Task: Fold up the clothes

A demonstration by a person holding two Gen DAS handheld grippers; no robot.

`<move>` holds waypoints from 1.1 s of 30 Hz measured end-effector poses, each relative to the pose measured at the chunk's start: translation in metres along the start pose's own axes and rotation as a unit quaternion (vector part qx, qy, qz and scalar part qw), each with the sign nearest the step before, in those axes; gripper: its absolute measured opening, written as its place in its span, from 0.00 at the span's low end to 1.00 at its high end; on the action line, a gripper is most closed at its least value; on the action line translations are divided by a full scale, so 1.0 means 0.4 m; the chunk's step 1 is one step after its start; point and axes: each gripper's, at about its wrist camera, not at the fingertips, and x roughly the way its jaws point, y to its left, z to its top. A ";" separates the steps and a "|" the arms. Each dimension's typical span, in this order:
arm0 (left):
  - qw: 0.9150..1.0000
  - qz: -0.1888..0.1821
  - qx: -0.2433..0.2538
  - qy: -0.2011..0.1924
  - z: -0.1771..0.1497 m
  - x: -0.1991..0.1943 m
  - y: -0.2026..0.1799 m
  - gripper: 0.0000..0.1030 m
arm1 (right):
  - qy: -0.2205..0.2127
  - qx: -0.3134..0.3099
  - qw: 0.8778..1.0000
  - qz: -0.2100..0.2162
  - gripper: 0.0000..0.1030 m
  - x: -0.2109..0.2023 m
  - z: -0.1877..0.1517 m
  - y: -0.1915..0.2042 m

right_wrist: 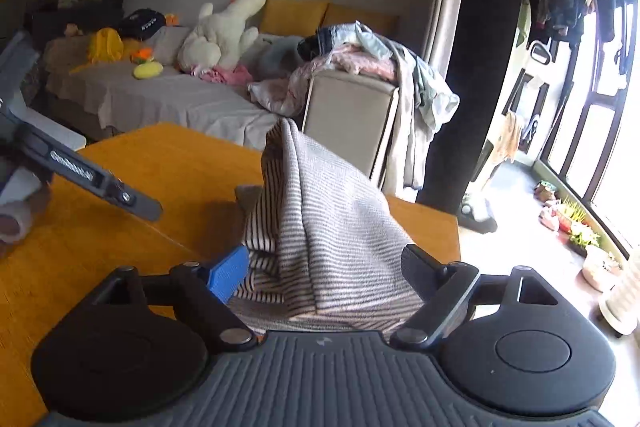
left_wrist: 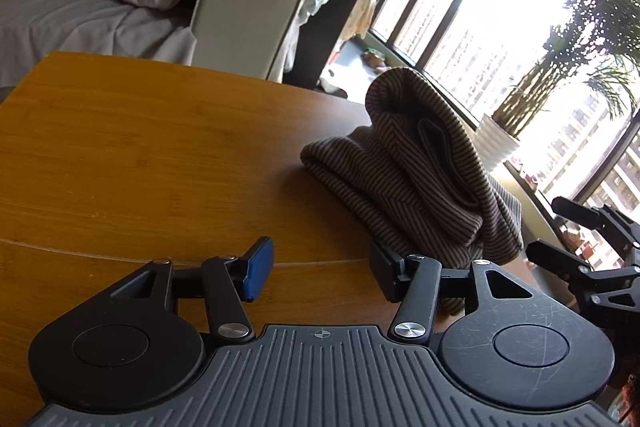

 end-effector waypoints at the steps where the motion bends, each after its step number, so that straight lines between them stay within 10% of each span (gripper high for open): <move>1: 1.000 -0.002 0.000 0.001 0.005 0.013 -0.008 0.49 | -0.005 -0.006 1.000 0.003 0.82 0.012 0.008 0.014; 8: 1.000 0.006 -0.001 0.003 0.020 0.033 -0.015 0.44 | 0.003 -0.102 0.994 -0.032 0.82 0.190 0.011 0.126; 12: 1.000 0.012 -0.014 0.002 0.018 0.006 0.018 0.44 | 0.037 -0.027 0.999 0.016 0.61 0.244 0.009 0.089; 23: 0.999 -0.031 -0.021 0.016 -0.046 -0.033 0.003 0.45 | 0.048 -0.044 0.993 0.098 0.56 0.028 -0.055 0.135; 28: 0.995 -0.082 -0.025 0.041 -0.079 -0.032 -0.028 0.44 | 0.011 0.007 0.997 0.072 0.25 -0.018 -0.035 0.096; 33: 0.988 -0.137 -0.030 0.068 -0.082 0.000 -0.060 0.38 | -0.019 0.095 0.989 0.112 0.21 -0.060 0.053 0.013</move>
